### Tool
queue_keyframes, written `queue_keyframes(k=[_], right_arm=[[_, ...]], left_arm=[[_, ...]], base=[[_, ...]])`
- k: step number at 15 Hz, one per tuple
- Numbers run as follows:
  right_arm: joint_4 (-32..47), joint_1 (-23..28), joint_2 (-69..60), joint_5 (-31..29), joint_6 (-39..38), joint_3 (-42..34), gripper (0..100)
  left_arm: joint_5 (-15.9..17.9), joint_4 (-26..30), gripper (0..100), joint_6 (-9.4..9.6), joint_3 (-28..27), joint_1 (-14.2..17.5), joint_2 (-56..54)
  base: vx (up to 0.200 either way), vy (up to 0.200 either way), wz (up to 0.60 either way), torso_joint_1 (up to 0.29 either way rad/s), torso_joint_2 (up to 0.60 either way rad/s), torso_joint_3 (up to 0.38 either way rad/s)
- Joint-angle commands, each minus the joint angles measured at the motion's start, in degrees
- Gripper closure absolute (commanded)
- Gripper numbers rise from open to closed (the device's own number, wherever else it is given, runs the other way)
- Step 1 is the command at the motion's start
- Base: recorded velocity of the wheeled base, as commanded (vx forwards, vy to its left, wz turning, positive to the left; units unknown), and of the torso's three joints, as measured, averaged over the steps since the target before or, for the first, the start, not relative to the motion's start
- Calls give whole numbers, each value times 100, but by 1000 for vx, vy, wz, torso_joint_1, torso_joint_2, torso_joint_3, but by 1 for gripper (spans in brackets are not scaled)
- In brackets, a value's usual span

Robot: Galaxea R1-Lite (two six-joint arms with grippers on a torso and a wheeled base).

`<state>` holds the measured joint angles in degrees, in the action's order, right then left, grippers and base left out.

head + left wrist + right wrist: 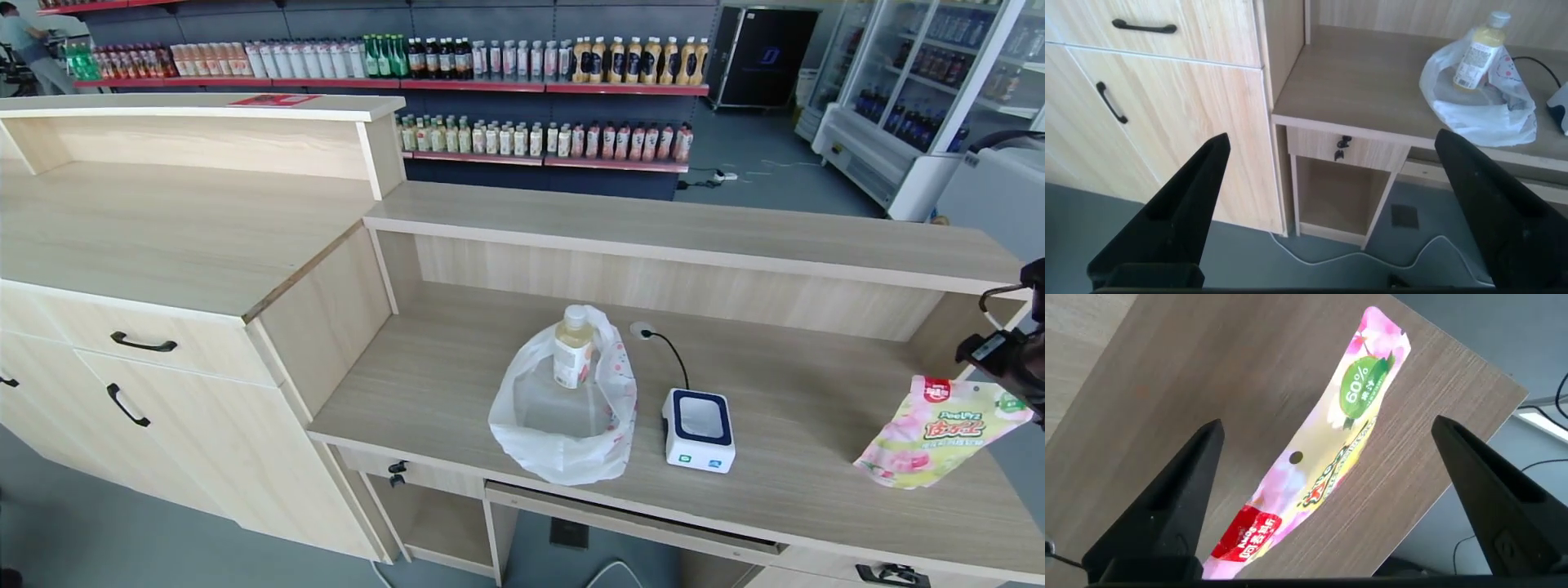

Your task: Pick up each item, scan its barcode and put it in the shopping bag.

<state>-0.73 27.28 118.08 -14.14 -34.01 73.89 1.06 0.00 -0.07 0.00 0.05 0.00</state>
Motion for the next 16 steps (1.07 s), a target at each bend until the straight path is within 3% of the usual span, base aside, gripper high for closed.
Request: queue_keyframes(k=[1,12,16], right_arm=[[-6,-74,233,8,-9,-15,0],[-639,-338,1121,-19,220,-270,0],[-1931,-364,1332,-19,870,-709,0]], left_arm=[[-1,0,0,-1,0,4,9],[-1,0,0,-1,0,4,9],[-1,0,0,-1,0,4,0]], base=[[0,0,0,0,0,0],[0,0,0,0,0,0],[0,0,0,0,0,0]])
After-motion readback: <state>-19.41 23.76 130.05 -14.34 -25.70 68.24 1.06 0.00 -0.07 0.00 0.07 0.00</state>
